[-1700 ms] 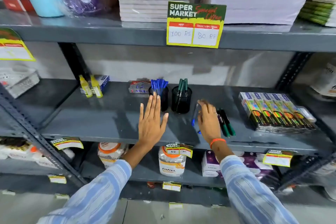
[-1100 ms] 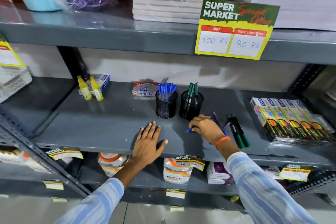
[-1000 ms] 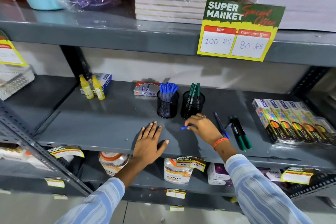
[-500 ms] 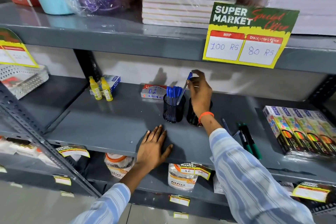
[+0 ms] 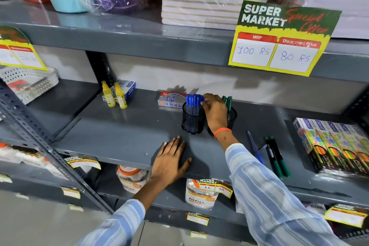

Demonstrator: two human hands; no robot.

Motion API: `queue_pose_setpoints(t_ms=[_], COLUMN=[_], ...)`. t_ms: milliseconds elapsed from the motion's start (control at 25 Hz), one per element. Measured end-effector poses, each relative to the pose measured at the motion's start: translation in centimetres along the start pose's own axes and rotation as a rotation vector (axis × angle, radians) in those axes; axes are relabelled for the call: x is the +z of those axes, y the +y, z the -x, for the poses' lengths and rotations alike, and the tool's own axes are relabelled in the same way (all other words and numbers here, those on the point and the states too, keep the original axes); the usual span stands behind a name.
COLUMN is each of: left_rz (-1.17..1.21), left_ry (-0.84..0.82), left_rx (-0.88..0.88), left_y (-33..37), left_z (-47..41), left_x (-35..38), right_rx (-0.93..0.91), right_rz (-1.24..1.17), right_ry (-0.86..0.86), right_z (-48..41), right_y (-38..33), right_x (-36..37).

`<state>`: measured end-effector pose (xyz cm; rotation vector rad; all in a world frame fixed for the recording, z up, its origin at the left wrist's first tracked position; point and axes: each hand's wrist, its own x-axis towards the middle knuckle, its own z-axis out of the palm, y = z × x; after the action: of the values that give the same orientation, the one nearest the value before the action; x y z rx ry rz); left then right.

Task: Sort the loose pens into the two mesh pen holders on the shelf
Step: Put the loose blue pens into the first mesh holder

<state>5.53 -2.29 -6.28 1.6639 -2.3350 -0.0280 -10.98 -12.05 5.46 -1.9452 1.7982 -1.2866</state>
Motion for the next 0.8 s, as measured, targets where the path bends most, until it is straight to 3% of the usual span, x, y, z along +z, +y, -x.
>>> queue_pose_setpoints(t_ms=[160, 520, 800], left_rz=[-0.028, 0.001, 0.009], left_ry=[0.003, 0.029, 0.033], left_rx=[0.006, 0.012, 0.011], left_y=[0.0, 0.1, 0.3], left_z=[0.0, 0.2, 0.2], left_x=[0.3, 0.1, 0.0], right_rx=[-0.011, 0.333, 0.414], right_rz=[-0.067, 0.563, 0.509], right_ry=[0.080, -0.210, -0.173], right_z=[4.1, 9.9, 10.1], right_y=[1.4, 9.0, 9.2], right_x=[-2.9, -9.2, -9.5])
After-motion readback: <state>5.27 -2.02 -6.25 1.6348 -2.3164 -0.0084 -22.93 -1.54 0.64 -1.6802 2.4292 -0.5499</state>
